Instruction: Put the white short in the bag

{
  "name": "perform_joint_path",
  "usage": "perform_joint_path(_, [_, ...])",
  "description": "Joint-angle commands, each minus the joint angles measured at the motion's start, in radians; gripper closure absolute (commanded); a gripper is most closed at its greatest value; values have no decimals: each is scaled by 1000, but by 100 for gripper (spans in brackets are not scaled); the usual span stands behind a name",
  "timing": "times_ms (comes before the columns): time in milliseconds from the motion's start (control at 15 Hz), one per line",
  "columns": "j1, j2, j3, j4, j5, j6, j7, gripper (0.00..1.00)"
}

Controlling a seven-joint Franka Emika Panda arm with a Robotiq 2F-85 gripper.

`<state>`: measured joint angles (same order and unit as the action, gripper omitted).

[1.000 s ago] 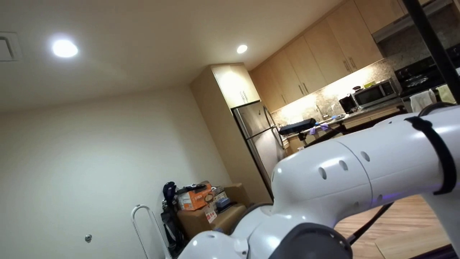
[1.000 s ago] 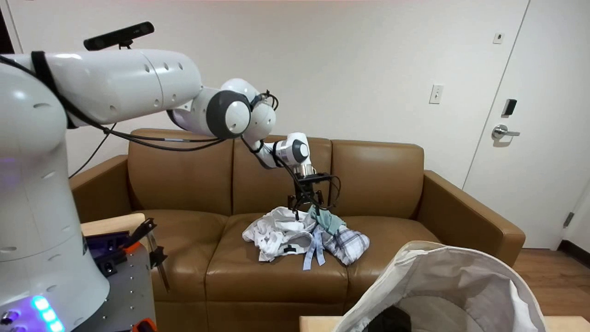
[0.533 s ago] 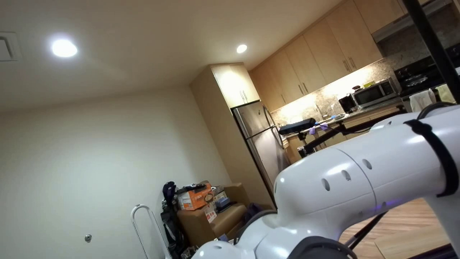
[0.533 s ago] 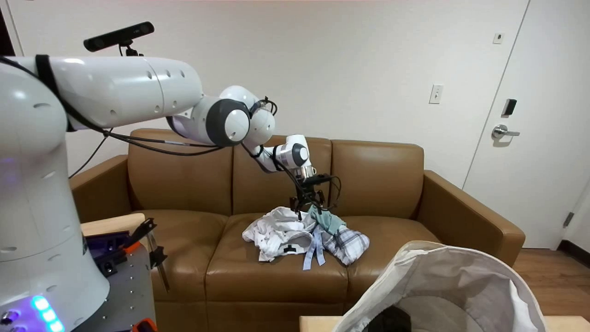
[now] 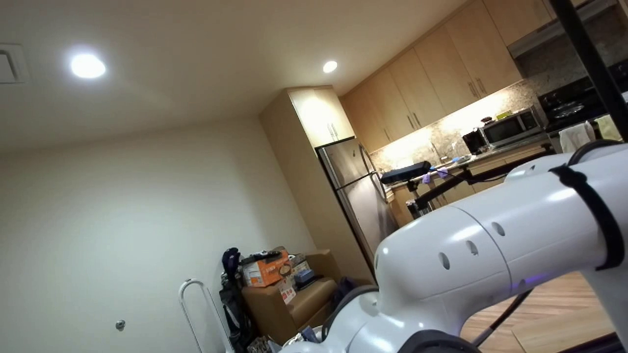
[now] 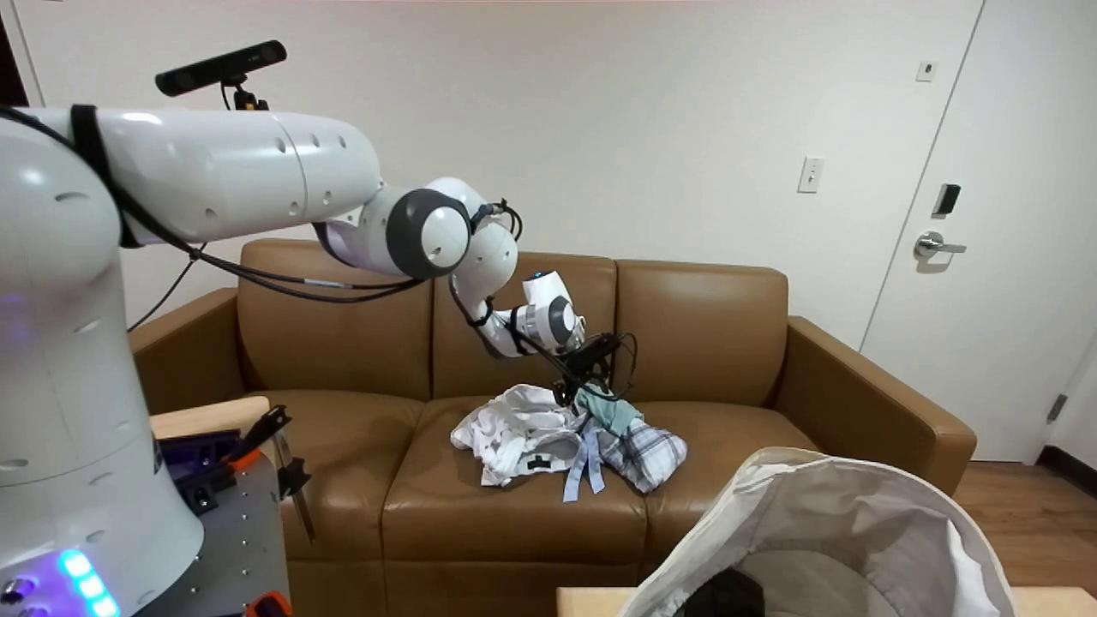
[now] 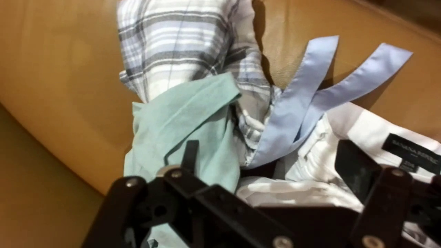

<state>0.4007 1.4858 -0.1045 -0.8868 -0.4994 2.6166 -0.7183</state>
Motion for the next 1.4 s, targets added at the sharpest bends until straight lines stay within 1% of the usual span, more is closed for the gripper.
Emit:
perform_joint_path(0, [47,0,-91,-4,-116,67,22,0])
perform_joint_path(67, [43,0,-76,-2,-134,63,-6,0])
perform_joint_path(133, [28,0,-40,3,-133,43,-45,0])
perform_joint_path(200, [24,0,-39,7,-126,30,1,0])
perform_joint_path(400, [28,0,-32,7,-128,30,-16,0])
perform_joint_path(467, [45,-12,-60,-17,-109,39,3,0])
perform_joint_path(533, [50,0,-82,-3,-157,80,55,0])
perform_joint_path(667, [56,0,-137,-17,-219,183,124,0])
perform_joint_path(800, [67,0,-195,-15,-312,277,195,0])
perform_joint_path(867, [59,0,-197,-10,-352,316,212,0])
perform_joint_path(933, [41,0,-171,-3,-373,340,214,0])
perform_joint_path(1067, [-28,0,-36,-10,-360,396,127,0])
perform_joint_path(1200, [-78,0,92,-41,-337,432,41,0])
perform_joint_path(1267, [-104,1,154,-60,-310,448,-45,0])
perform_joint_path(1333, [-129,1,210,-74,-301,436,-112,0])
